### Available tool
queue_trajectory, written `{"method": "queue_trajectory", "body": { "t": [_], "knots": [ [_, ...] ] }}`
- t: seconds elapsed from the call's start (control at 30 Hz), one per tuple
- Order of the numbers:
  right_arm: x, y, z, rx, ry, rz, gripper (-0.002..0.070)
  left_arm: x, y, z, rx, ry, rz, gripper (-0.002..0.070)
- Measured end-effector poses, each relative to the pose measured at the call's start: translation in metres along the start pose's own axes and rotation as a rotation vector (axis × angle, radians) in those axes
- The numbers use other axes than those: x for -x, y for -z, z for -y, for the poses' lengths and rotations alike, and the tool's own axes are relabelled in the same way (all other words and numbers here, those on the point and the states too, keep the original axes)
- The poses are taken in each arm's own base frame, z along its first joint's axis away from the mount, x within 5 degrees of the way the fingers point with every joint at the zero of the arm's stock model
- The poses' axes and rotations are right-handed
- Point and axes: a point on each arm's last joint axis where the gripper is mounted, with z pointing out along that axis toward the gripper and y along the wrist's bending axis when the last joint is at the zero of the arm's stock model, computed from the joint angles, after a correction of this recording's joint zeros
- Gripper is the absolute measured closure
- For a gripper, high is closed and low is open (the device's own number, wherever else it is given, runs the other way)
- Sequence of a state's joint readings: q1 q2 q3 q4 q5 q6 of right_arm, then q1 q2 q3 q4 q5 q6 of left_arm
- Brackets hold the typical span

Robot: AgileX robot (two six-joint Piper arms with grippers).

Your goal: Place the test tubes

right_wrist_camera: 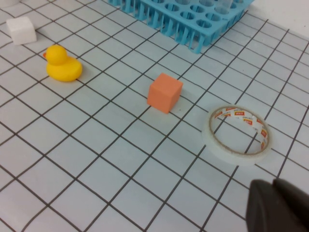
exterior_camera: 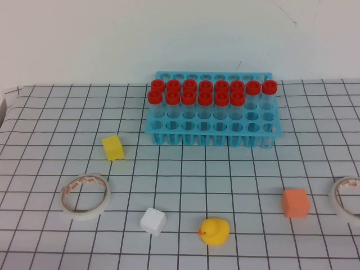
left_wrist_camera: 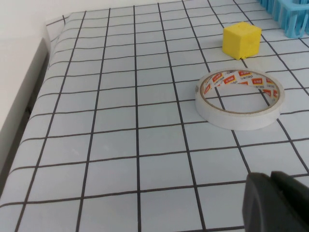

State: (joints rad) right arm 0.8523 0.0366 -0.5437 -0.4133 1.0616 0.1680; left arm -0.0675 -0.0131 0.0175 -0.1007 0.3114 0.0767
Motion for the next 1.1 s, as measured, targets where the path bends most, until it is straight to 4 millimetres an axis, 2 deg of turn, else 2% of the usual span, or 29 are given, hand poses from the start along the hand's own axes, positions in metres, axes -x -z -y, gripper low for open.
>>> {"method": "queue_trajectory", "body": {
  "t": [0.17, 0.3, 0.47, 0.6, 0.7, 0.9, 1.1],
  "knots": [
    [0.000, 0.001, 0.001, -0.023, 0.005, -0.002, 0.0678, 0.000, 0.000, 0.000, 0.000, 0.000, 0.000, 0.0676],
    [-0.001, 0.005, 0.007, -0.214, -0.006, -0.011, 0.0678, 0.000, 0.000, 0.000, 0.000, 0.000, 0.000, 0.0676],
    [0.006, 0.008, 0.003, -0.435, -0.200, 0.099, 0.0678, 0.000, 0.000, 0.000, 0.000, 0.000, 0.000, 0.0676],
    [0.012, -0.005, -0.001, -0.621, -0.190, 0.282, 0.0678, 0.000, 0.000, 0.000, 0.000, 0.000, 0.000, 0.0676],
    [0.005, -0.023, -0.003, -0.672, -0.153, 0.348, 0.0678, 0.000, 0.000, 0.000, 0.000, 0.000, 0.000, 0.0676],
    [-0.019, -0.054, -0.007, -0.674, -0.108, 0.418, 0.0678, 0.000, 0.000, 0.000, 0.000, 0.000, 0.000, 0.0676],
    [-0.030, -0.064, -0.009, -0.661, -0.082, 0.395, 0.0678, 0.000, 0.000, 0.000, 0.000, 0.002, 0.000, 0.0676]
  ]
}}
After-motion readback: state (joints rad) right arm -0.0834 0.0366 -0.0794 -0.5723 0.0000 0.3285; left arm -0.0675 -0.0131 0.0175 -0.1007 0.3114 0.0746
